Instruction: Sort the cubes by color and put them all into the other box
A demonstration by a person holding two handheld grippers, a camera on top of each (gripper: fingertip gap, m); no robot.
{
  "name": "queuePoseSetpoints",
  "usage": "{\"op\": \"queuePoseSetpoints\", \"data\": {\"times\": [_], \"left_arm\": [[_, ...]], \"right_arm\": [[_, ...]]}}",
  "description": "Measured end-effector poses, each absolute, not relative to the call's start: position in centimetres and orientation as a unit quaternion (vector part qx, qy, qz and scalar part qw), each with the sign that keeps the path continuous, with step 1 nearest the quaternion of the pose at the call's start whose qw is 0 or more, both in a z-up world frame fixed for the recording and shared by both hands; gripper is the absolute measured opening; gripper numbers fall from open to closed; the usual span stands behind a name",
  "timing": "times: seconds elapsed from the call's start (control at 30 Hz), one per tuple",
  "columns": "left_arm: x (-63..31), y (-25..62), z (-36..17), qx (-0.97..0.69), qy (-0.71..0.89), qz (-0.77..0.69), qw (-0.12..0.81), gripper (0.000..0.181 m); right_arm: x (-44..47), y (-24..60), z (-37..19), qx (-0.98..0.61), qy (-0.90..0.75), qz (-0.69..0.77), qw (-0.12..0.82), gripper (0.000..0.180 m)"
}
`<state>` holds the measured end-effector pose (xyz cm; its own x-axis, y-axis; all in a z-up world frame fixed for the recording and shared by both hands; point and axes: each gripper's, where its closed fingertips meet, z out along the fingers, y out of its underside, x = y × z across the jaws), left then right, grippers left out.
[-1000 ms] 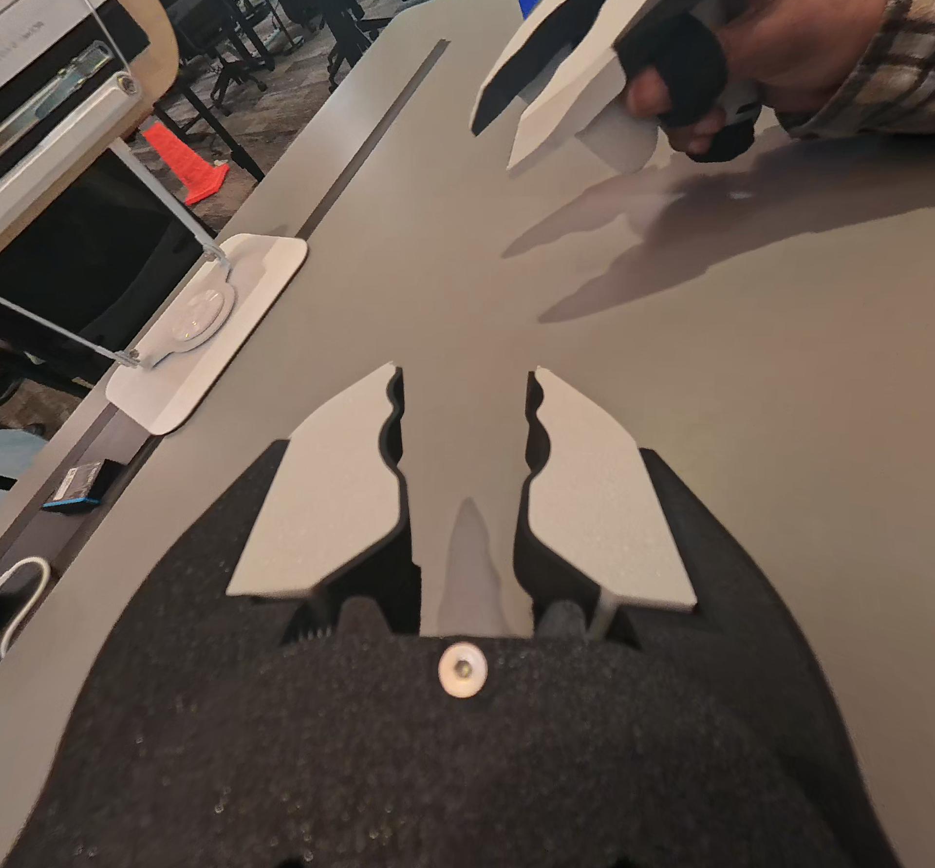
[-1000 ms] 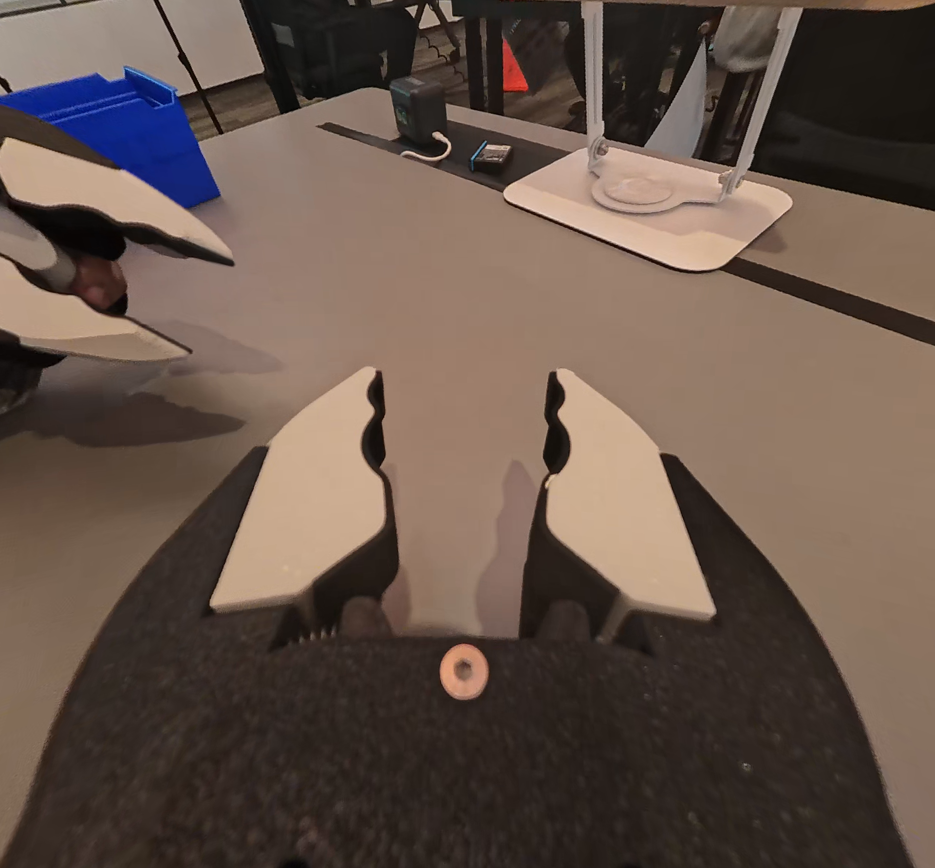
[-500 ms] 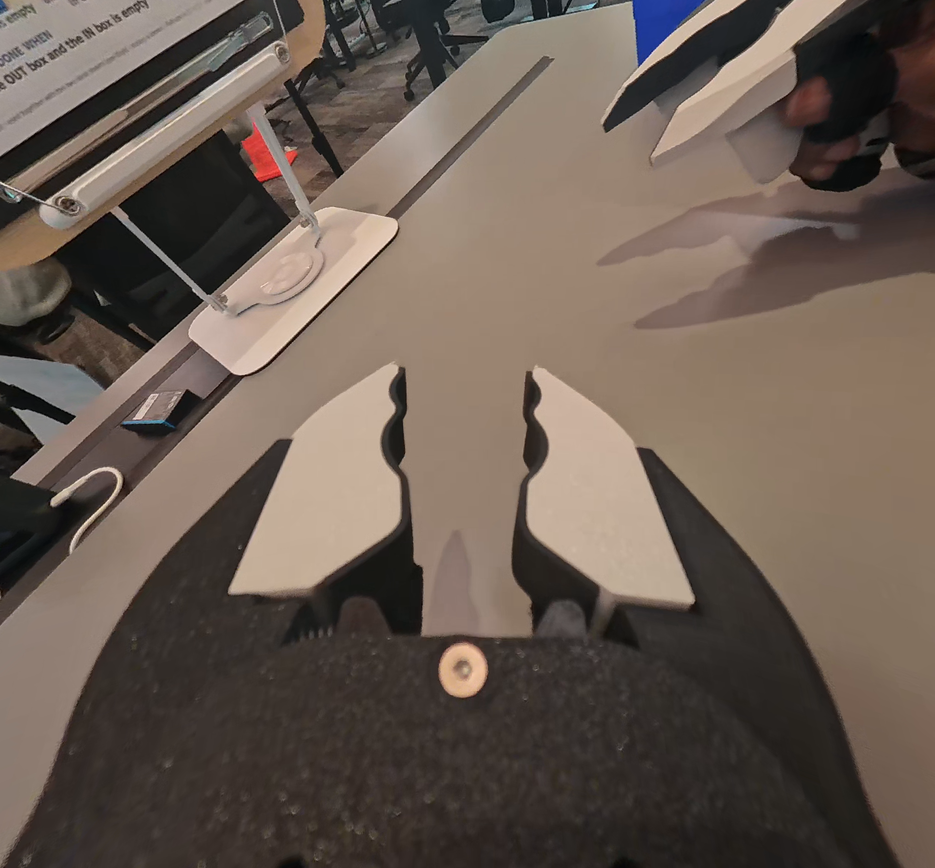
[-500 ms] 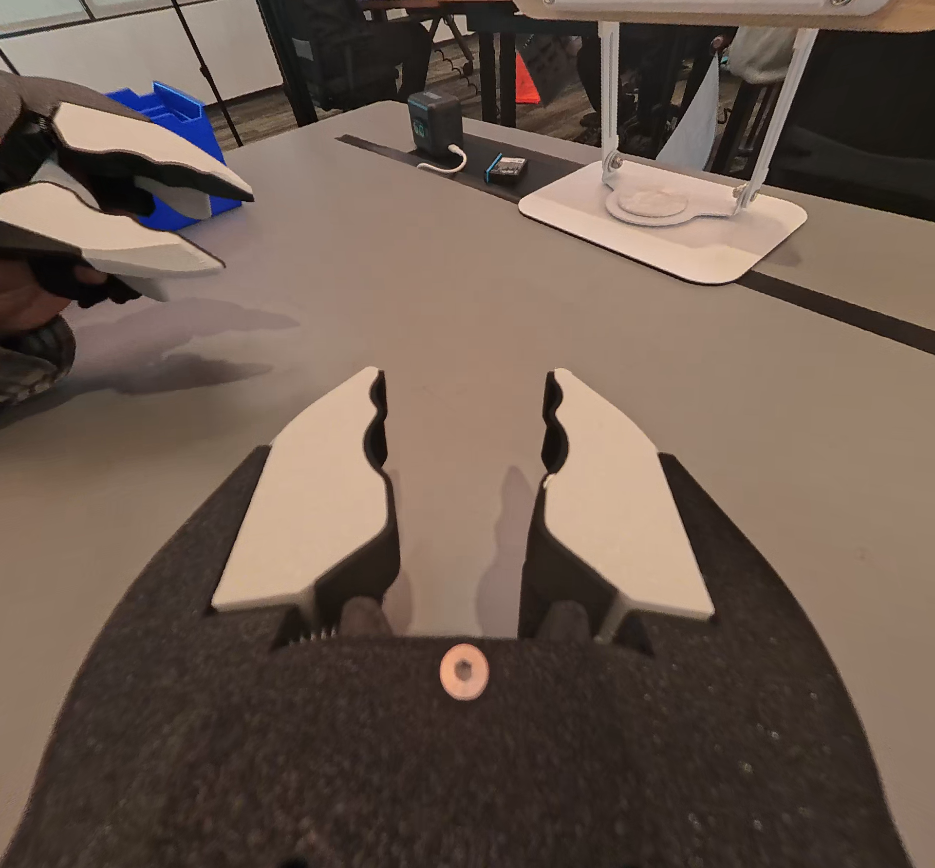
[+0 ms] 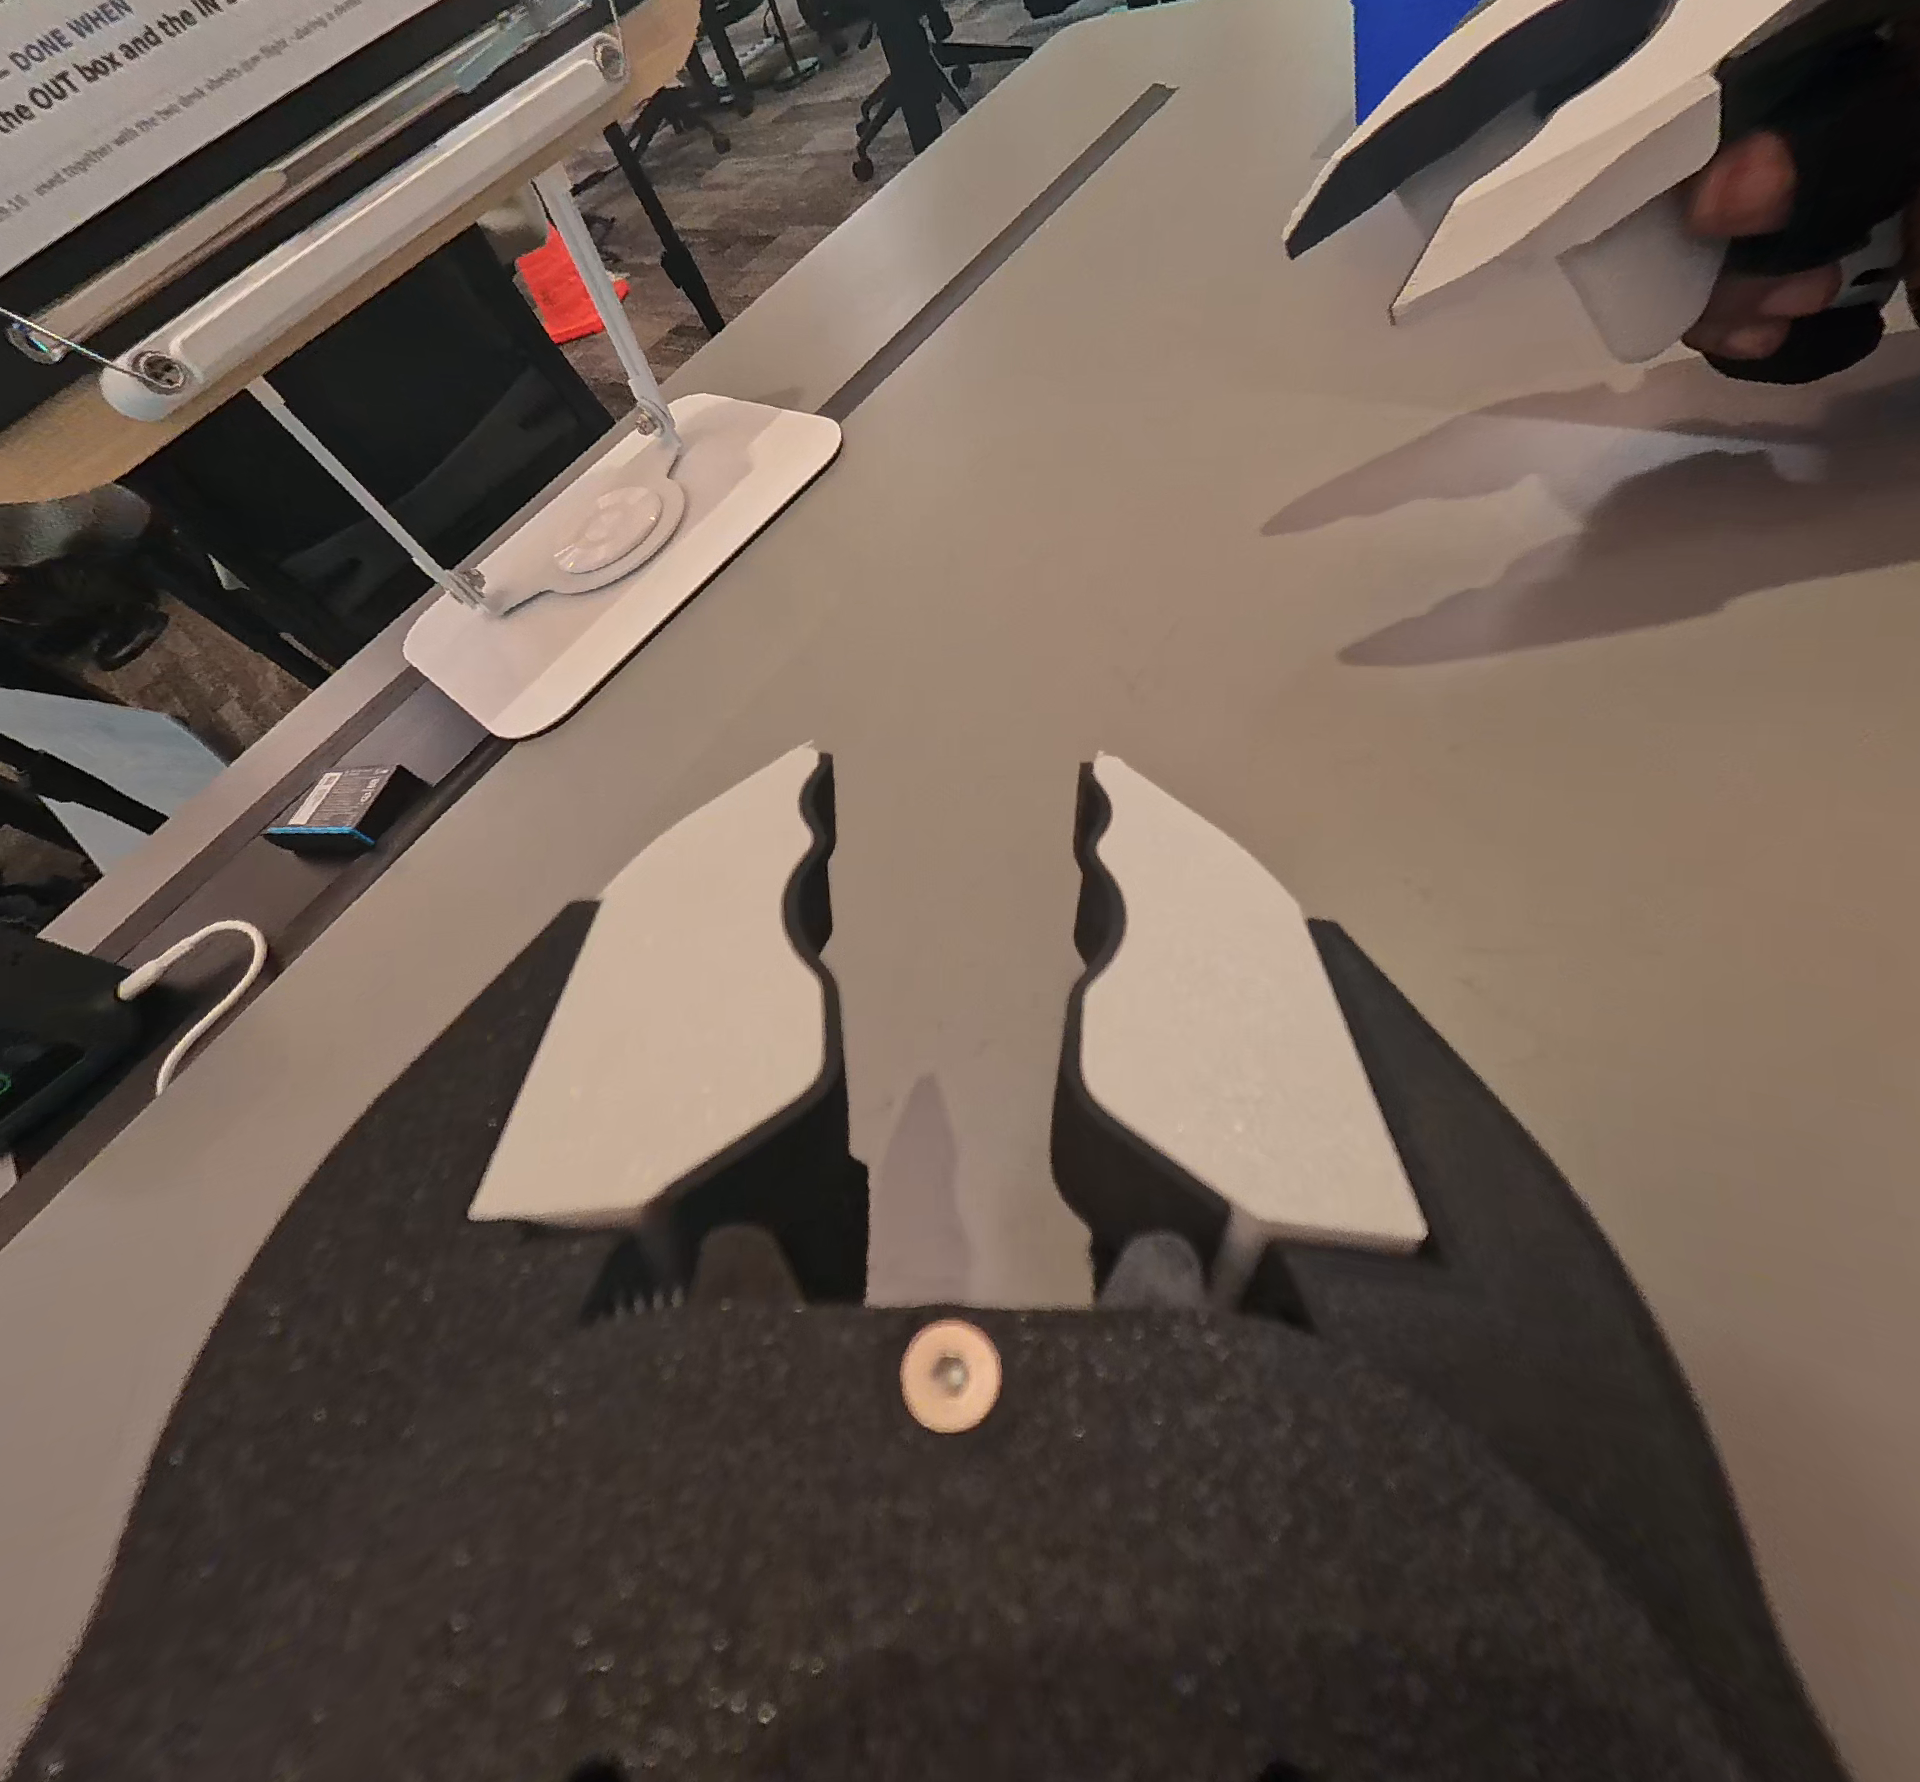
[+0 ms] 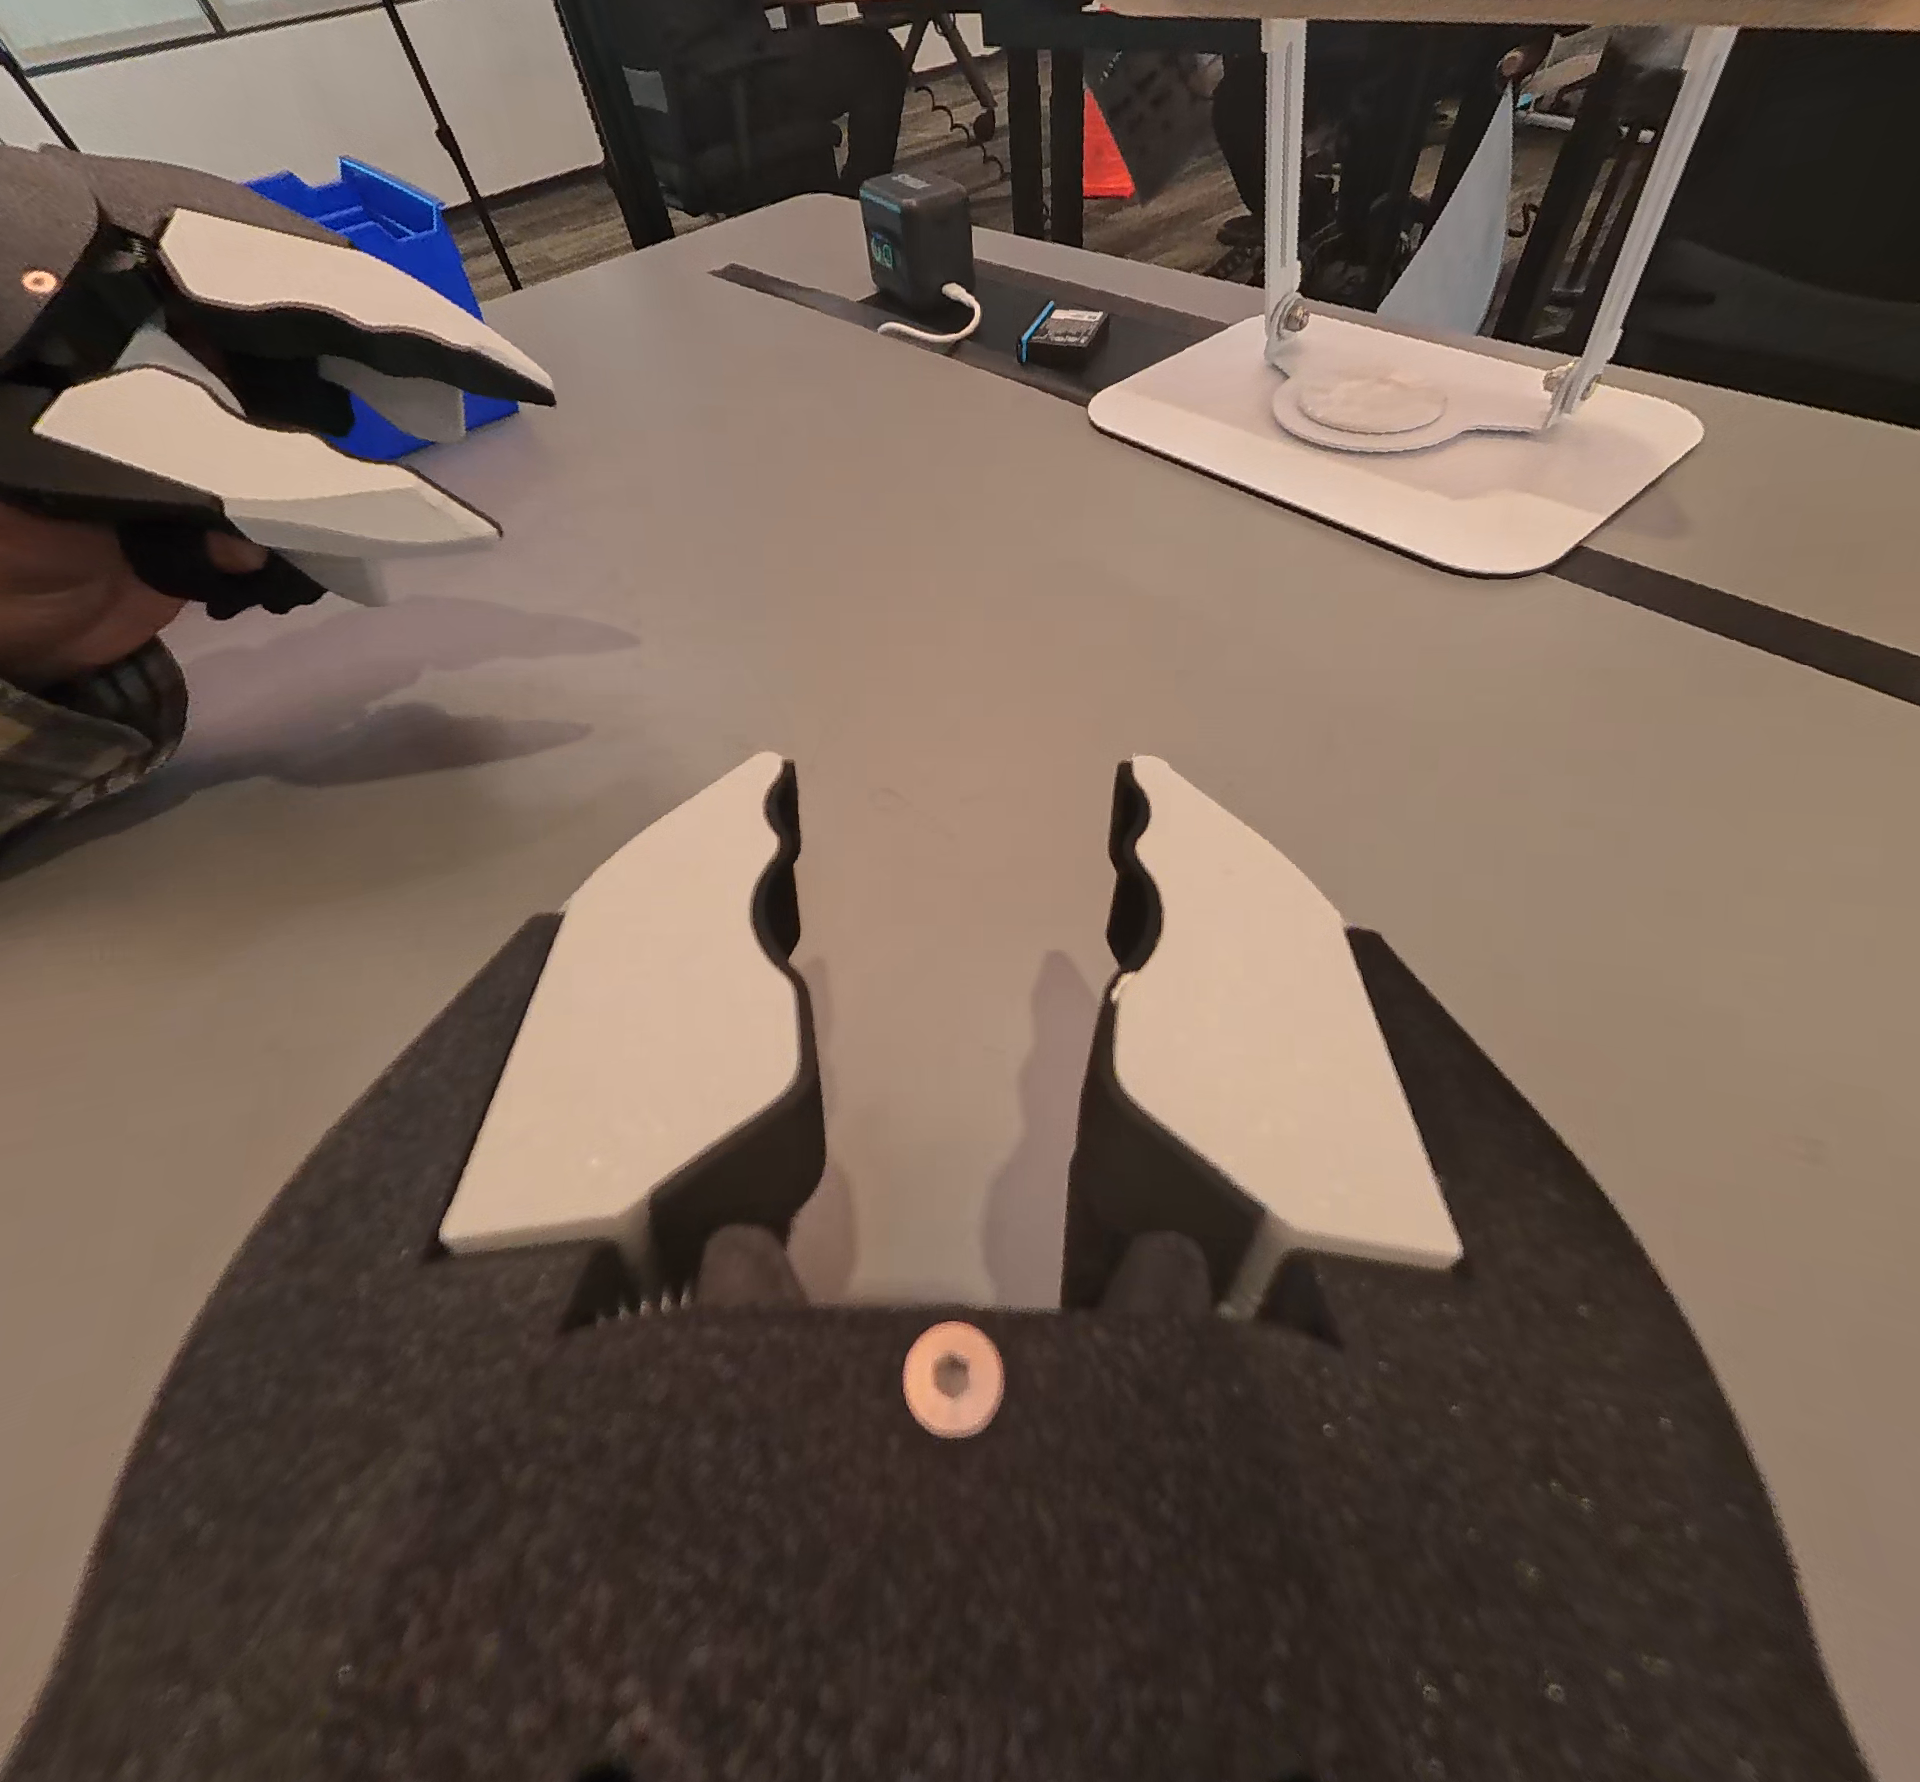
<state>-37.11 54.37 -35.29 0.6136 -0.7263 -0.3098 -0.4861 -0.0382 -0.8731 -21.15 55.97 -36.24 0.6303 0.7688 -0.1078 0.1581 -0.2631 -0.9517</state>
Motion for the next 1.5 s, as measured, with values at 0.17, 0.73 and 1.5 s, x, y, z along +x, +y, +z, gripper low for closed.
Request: {"op": "queuePoseSetpoints", "data": {"times": [0.17, 0.73, 1.5], "left_arm": [[-37.3, 54.5, -35.4, -0.715, 0.423, -0.109, 0.546, 0.043], [-37.4, 54.6, -35.8, -0.718, 0.425, -0.103, 0.541, 0.042], [-39.9, 54.4, -33.8, -0.727, 0.405, -0.096, 0.546, 0.044]], "right_arm": [[-21.2, 55.9, -36.2, -0.738, -0.313, 0.297, 0.519, 0.057], [-21.3, 55.7, -36.2, -0.738, -0.314, 0.304, 0.515, 0.054], [-21.2, 55.6, -35.7, -0.734, -0.315, 0.305, 0.519, 0.050]]}}
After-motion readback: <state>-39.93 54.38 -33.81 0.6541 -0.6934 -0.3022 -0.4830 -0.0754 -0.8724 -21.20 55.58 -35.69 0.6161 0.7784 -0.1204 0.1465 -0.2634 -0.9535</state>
